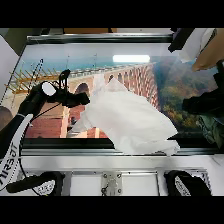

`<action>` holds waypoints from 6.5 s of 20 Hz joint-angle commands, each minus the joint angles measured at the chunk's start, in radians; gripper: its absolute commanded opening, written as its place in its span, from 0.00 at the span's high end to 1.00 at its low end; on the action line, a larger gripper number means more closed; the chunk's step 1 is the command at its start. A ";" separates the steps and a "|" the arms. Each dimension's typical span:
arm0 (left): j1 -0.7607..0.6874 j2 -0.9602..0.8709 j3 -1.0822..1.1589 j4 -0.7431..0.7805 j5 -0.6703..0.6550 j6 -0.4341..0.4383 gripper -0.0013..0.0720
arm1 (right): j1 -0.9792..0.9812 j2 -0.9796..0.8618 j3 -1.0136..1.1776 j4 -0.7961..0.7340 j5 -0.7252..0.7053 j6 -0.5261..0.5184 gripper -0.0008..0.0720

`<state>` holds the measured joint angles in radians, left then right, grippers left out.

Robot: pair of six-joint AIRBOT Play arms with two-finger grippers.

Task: Fold the clothes and pants, and hang the long-sleeved shirts on hangers.

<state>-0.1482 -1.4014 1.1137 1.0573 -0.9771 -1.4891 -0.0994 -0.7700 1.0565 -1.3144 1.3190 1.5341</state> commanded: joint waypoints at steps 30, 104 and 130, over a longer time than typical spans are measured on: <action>0.043 0.454 0.459 -0.055 -0.314 0.080 0.97 | -0.261 0.018 0.396 0.277 -0.061 -0.178 0.98; -0.366 0.652 -0.325 -0.134 -0.237 -0.277 0.97 | 0.132 -0.086 -0.105 0.015 0.243 0.222 0.97; -0.086 -0.131 0.251 -0.133 -0.176 -0.085 0.97 | 0.549 -0.924 0.402 -0.433 -0.163 0.196 0.01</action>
<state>-0.2348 -1.5307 1.3628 0.9226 -1.1416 -1.5822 0.4267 -1.5570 1.3788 -1.6928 1.1709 1.6882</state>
